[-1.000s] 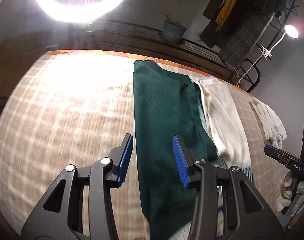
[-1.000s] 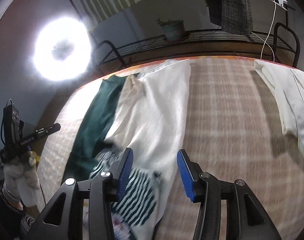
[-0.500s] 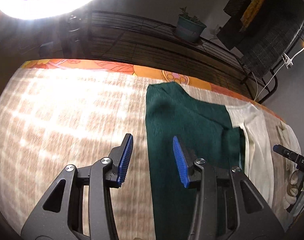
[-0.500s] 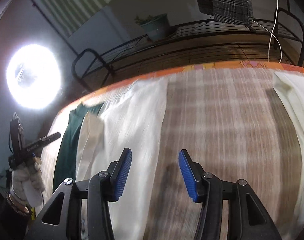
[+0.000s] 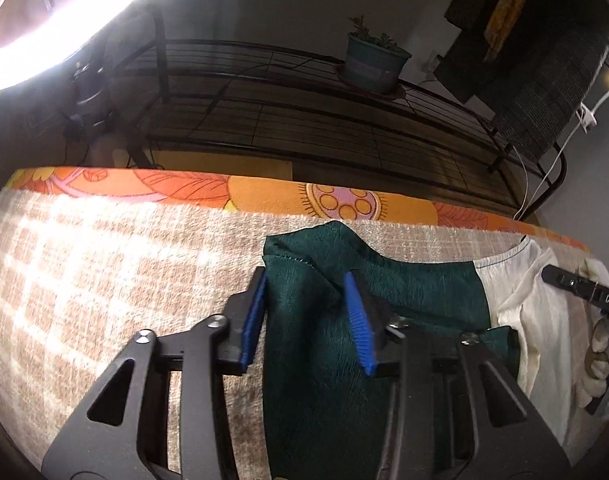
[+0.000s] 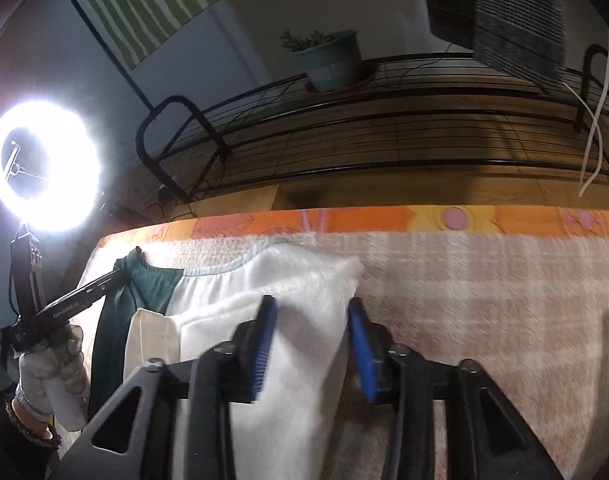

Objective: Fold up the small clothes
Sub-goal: 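Grasp the folded hem with the left tool while the right tool grasps the cream edge, then lay the folded hem down on the strip and open both tools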

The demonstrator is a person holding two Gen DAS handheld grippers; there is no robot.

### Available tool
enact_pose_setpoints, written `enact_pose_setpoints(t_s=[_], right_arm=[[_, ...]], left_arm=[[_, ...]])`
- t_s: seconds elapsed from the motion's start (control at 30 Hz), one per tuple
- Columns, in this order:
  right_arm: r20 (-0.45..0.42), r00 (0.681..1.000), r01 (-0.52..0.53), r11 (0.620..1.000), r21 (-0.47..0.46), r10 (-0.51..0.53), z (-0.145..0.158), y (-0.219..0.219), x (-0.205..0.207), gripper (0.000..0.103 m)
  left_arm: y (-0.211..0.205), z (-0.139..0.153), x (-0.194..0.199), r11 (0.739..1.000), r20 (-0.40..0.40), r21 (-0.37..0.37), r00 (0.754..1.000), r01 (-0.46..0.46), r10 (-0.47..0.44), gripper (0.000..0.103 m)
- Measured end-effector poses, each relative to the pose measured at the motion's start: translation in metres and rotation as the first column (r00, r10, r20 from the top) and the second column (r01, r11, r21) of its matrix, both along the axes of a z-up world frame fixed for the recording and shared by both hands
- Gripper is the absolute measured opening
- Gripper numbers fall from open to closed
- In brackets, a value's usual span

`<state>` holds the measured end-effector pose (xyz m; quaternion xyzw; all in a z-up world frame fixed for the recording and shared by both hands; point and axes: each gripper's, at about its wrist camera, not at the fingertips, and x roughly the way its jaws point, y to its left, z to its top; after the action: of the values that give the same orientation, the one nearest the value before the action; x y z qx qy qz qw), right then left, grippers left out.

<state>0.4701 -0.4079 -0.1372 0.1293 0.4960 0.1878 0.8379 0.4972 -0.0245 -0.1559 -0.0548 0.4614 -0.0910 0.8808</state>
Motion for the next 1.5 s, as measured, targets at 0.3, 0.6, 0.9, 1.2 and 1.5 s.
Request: enact_pose_setpoints(t_s=[0.3,0.6,0.9,1.2,1.5], right_arm=[[0.041,0.998,-0.045,0.999,-0.008,0.045,0.015,0.01,-0.005,0.001],[0.112,0.992,-0.053,0.999,0.005,0.052,0.062,0.01,-0.034,0.0],[0.142,0.988,-0.063,0.998,0.019,0.06,0.104,0.011,-0.092,0.0],[0.141,0.984,-0.107,0.994,-0.007,0.107,0.122,0.016,-0.179,0.0],[0.098,0.984,-0.147,0.989,-0.03,0.149,0.093,0.022,-0.276,0.0]], left_arm=[[-0.003,0.015,-0.012,0.998,0.046,-0.033,0.998,0.05,-0.049,0.001],[0.0,0.063,-0.054,0.994,0.106,-0.051,0.99,0.098,-0.092,0.001],[0.003,0.102,-0.12,0.989,0.146,-0.019,0.979,0.147,-0.143,0.001],[0.007,0.116,-0.213,0.979,0.158,0.05,0.966,0.198,-0.204,0.001],[0.015,0.088,-0.308,0.97,0.103,0.07,0.966,0.233,-0.239,0.001]])
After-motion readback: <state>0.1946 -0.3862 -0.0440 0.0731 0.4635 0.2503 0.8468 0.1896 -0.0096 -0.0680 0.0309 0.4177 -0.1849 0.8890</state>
